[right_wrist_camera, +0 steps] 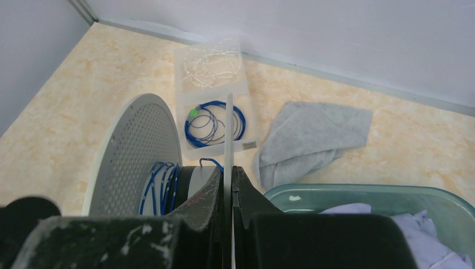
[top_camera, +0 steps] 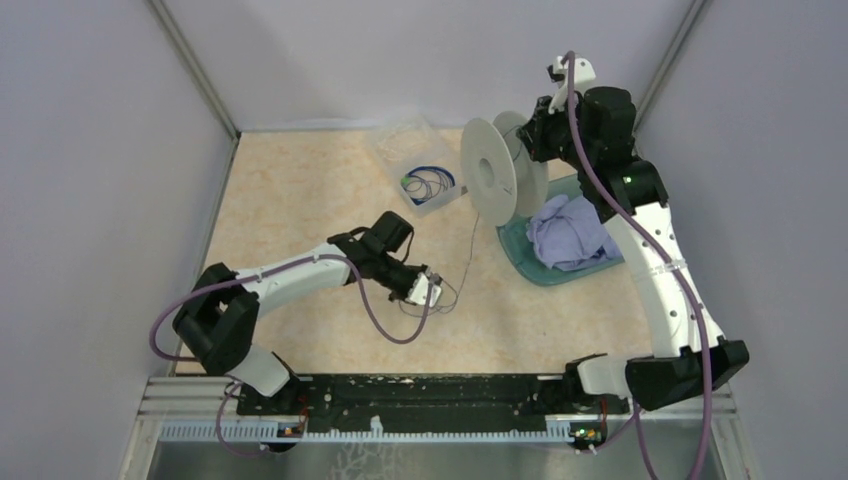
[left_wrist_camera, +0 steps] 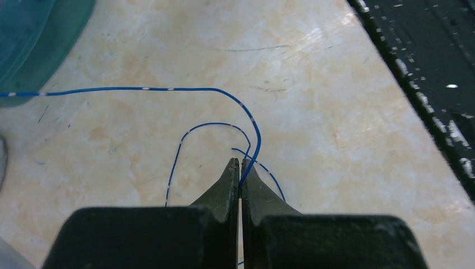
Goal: Wrap the cables
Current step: Wrap the cable around the cable reel.
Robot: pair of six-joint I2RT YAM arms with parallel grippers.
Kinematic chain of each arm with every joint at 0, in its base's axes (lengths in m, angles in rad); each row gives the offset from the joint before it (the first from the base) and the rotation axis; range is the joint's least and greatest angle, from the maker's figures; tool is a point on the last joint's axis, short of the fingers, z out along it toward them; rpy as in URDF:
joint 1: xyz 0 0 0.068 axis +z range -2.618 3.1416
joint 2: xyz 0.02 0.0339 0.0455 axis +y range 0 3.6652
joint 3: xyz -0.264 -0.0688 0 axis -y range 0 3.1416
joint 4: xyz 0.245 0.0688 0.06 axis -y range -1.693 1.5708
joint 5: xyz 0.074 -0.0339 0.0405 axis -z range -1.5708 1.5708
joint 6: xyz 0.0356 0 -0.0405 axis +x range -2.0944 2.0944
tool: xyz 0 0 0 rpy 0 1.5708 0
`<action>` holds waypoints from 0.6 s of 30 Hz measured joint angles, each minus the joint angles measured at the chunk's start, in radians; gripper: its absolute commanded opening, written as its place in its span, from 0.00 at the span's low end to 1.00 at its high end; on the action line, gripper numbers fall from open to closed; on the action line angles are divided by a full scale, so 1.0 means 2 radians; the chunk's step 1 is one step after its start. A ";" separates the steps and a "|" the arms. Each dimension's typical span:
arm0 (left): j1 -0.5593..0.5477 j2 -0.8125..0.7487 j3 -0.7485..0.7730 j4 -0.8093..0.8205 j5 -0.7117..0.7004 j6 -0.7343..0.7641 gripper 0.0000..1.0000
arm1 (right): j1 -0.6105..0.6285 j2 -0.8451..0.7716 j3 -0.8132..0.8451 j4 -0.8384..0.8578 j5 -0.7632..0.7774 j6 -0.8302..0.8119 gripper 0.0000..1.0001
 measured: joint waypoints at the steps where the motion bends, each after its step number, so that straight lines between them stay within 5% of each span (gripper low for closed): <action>1: -0.011 -0.004 0.002 -0.015 -0.008 0.007 0.00 | 0.000 0.003 -0.002 0.007 0.006 0.000 0.00; 18: -0.087 -0.023 0.085 -0.097 -0.034 -0.010 0.00 | 0.001 0.045 -0.044 0.078 0.099 -0.037 0.00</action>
